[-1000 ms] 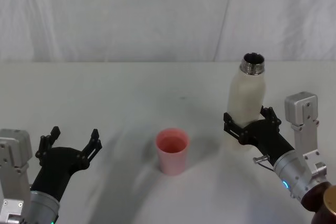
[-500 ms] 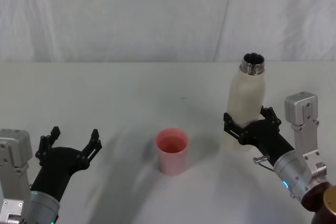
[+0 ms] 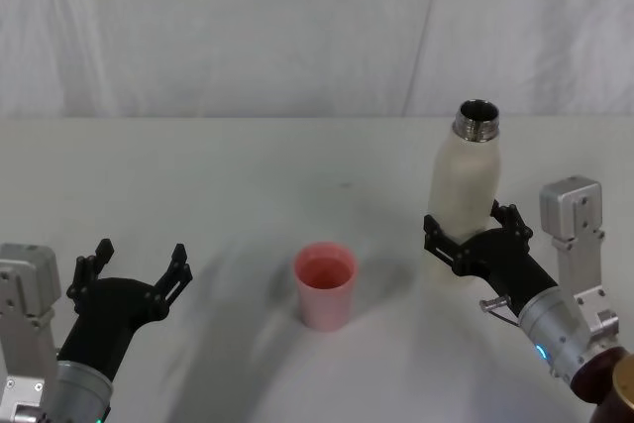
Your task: Grasp the thermos with one hand and pour water into the cup lid.
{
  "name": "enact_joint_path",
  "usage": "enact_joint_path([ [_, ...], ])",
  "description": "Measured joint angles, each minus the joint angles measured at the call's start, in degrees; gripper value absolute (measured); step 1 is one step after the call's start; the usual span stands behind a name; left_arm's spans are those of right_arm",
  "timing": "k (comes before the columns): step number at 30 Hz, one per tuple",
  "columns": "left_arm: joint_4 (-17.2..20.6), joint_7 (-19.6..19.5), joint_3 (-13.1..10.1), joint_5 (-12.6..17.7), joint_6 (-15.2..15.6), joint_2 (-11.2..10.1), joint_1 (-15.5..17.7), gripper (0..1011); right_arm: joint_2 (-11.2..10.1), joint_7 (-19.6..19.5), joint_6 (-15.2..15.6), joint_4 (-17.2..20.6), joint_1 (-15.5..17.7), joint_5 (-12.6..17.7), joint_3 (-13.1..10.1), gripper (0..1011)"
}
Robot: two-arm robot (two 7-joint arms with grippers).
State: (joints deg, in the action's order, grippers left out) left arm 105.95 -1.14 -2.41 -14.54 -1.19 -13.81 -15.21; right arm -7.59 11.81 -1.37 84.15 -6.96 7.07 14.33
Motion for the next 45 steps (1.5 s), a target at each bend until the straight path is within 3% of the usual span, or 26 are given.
enact_joint_path([
  [30,0.0,0.0,0.0,0.0,0.0,0.0,0.0,1001,-1.51,0.55,0.38,1.71,2.51,0.76,-0.08,1001],
  [45,0.0,0.0,0.0,0.0,0.0,0.0,0.0,1001,-2.21,0.13,0.45,6.07,6.09,2.15,-1.54,1001],
])
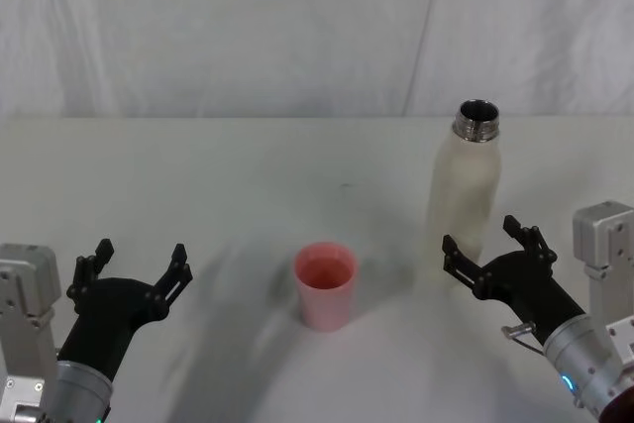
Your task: Grasp the thermos with one hand and pour water into the cup lid.
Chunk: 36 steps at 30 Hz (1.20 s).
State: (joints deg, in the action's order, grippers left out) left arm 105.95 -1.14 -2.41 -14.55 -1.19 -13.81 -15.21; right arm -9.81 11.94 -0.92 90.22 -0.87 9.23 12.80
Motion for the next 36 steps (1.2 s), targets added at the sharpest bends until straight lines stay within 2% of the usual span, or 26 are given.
enact_joint_path([
  [20,0.0,0.01,0.0,0.0,0.0,0.0,0.0,1001,-0.41,-0.95,-0.73,6.0,3.79,1.21,-1.22,1001],
  [36,0.0,0.01,0.0,0.0,0.0,0.0,0.0,1001,0.03,-3.09,-1.84,8.43,6.22,-2.18,-1.29,1001],
])
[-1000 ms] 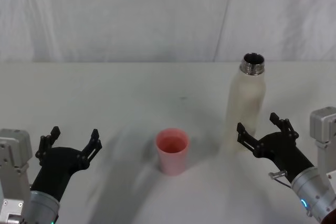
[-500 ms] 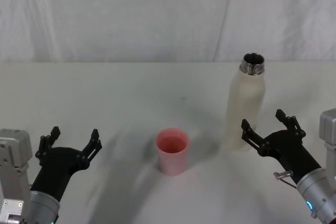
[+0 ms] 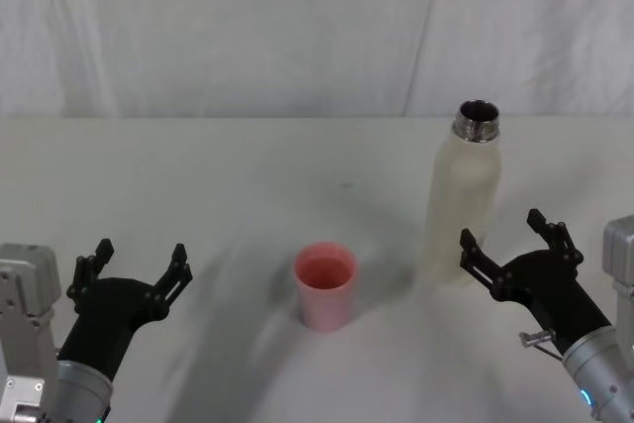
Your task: Grasp the thermos with one hand and pour water into the cup lid.
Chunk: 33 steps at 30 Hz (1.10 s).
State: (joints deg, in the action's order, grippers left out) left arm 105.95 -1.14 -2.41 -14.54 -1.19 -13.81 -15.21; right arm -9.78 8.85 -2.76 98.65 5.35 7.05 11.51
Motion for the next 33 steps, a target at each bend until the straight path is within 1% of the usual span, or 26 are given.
enact_joint_path([
  [14,0.0,0.0,0.0,0.0,0.0,0.0,0.0,1001,0.95,-0.64,-1.27,0.95,1.3,-2.56,-0.19,1001],
  [22,0.0,0.0,0.0,0.0,0.0,0.0,0.0,1001,1.5,-0.73,-2.09,1.1,1.76,-4.18,0.61,1001],
  [29,0.0,0.0,0.0,0.0,0.0,0.0,0.0,1001,1.59,-0.09,-2.58,1.0,1.61,-4.5,1.11,1001],
  [33,0.0,0.0,0.0,0.0,0.0,0.0,0.0,1001,1.5,0.97,-2.36,0.81,1.03,-3.96,1.27,1001],
])
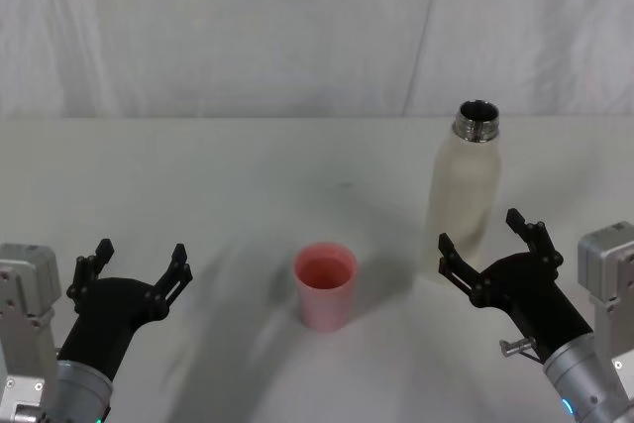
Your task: Grasp the thermos with one hand and pour water into the cup lid.
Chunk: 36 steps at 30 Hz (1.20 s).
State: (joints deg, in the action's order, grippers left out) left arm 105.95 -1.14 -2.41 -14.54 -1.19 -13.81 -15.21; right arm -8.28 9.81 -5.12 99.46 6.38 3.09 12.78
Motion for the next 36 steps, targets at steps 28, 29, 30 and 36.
enact_joint_path([
  [28,0.0,0.0,0.0,0.0,0.0,0.0,0.0,1001,-0.39,0.63,3.0,-0.71,-0.38,1.39,0.84,1001],
  [29,0.0,0.0,0.0,0.0,0.0,0.0,0.0,1001,-0.39,0.61,3.03,-0.71,-0.38,1.39,0.85,1001],
  [30,0.0,0.0,0.0,0.0,0.0,0.0,0.0,1001,-0.4,0.56,3.09,-0.71,-0.39,1.38,0.87,1001],
  [36,0.0,0.0,0.0,0.0,0.0,0.0,0.0,1001,-0.41,0.44,3.08,-0.71,-0.45,1.32,0.98,1001],
])
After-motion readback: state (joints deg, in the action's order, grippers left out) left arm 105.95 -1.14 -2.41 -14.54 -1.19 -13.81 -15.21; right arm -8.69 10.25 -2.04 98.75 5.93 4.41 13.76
